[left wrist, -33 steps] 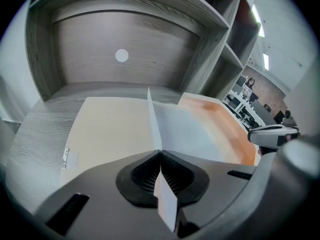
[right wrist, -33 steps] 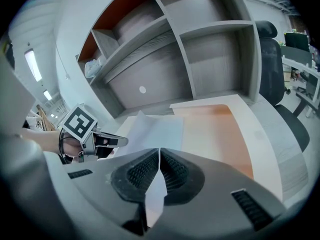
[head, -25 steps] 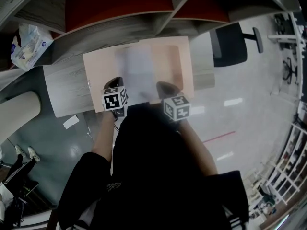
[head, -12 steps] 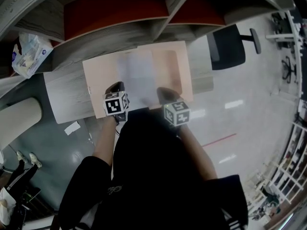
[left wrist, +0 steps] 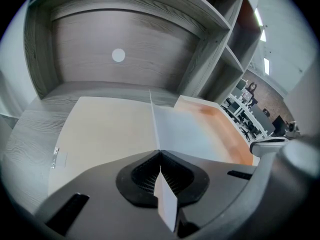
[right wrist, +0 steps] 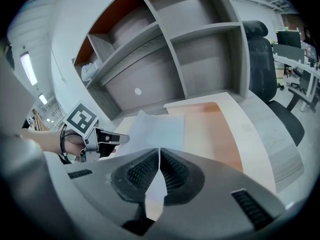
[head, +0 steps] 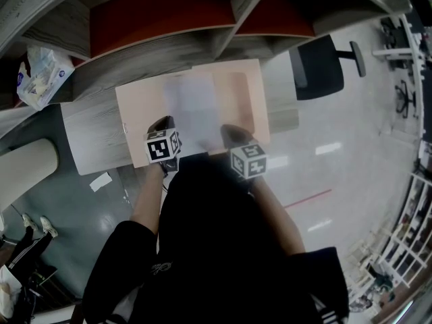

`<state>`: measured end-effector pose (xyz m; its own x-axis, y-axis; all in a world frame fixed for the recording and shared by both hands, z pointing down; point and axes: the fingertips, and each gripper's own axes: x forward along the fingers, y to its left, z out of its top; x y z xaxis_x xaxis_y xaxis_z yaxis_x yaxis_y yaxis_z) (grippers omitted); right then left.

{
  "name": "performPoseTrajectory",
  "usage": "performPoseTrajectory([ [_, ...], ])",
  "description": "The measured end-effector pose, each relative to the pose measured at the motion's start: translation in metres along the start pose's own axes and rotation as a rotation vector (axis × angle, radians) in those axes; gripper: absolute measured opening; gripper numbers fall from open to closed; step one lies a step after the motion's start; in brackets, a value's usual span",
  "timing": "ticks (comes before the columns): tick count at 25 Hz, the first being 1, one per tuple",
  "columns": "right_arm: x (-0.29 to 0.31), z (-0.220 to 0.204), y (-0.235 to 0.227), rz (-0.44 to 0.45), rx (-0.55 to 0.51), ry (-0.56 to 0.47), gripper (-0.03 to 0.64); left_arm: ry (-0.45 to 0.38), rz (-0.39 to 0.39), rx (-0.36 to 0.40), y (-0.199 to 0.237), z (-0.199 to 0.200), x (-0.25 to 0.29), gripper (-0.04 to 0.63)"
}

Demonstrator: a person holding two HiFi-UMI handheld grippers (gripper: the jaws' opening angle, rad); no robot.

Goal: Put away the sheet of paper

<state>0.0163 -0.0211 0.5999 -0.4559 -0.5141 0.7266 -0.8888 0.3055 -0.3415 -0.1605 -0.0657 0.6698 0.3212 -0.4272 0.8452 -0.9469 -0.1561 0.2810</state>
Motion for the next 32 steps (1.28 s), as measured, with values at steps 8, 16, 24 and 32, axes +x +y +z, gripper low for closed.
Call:
performPoseTrajectory([
  [8,-0.001,-0.002,0.008,-0.002,-0.02,0.008,0.025,-0.003,-0.029,-0.013,-0.006,-0.005,0.0,0.046],
  [16,0.0,-0.004,0.006,-0.028,-0.027,-0.008,0.025,-0.009,-0.02,-0.038,-0.002,-0.009,-0.002,0.046],
  [24,0.0,0.003,-0.006,0.005,-0.048,0.019,0.025,-0.02,-0.003,-0.092,-0.003,-0.009,-0.007,0.046],
  [32,0.002,0.001,-0.001,0.05,-0.127,0.058,0.025,-0.012,0.015,-0.1,-0.012,-0.007,-0.005,0.046],
])
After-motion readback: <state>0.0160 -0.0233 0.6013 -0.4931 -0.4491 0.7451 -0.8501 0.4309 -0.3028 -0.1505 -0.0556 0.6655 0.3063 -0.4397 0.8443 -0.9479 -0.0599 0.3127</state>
